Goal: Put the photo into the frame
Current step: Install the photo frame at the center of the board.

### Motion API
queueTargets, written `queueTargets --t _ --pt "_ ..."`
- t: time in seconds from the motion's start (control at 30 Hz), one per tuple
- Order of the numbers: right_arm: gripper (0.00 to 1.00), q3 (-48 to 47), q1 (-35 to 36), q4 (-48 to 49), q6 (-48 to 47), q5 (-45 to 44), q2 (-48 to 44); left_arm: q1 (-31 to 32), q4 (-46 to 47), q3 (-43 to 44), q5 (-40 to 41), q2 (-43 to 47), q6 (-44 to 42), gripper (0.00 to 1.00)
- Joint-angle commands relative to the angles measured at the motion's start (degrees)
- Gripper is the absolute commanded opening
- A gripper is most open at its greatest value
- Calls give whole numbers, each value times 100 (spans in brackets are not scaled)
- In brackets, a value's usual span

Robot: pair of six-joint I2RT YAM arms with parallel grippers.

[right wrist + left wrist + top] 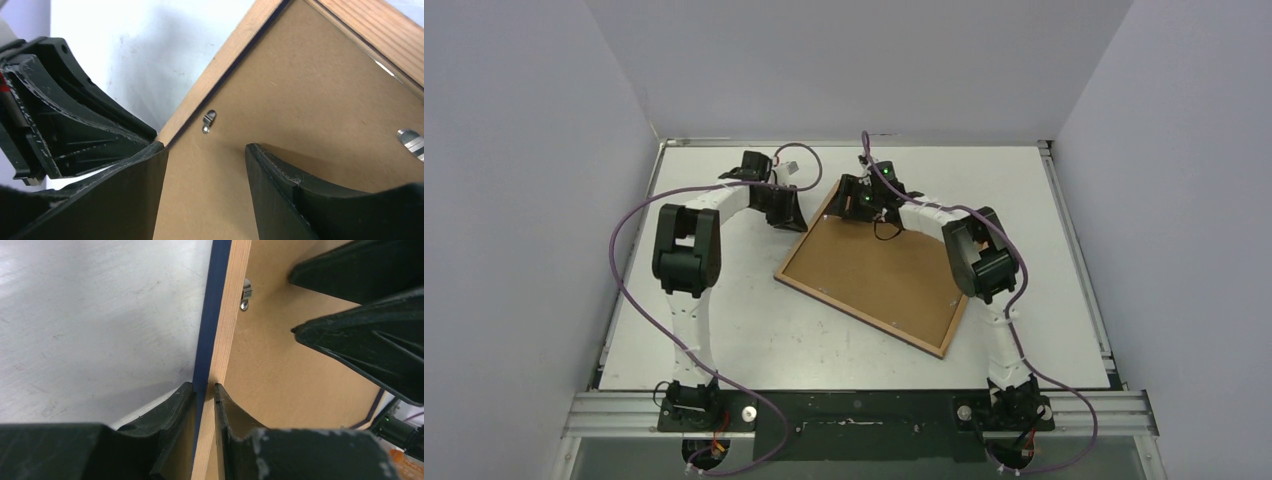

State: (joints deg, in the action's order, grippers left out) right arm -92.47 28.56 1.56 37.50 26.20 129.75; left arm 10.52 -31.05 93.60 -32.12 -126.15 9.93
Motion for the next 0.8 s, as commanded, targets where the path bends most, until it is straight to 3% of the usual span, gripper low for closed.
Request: queueTargets --t 0.0,0.47,0.77 --pt "59 -235 139 460 450 321 215 11 351 -306 -289 263 95 18" --pt "59 172 417 855 1102 419 122 -7 1098 -1650 -620 753 429 15" --pt "59 500 396 1150 1207 421 -69 2 1321 -1982 -746 875 581 15"
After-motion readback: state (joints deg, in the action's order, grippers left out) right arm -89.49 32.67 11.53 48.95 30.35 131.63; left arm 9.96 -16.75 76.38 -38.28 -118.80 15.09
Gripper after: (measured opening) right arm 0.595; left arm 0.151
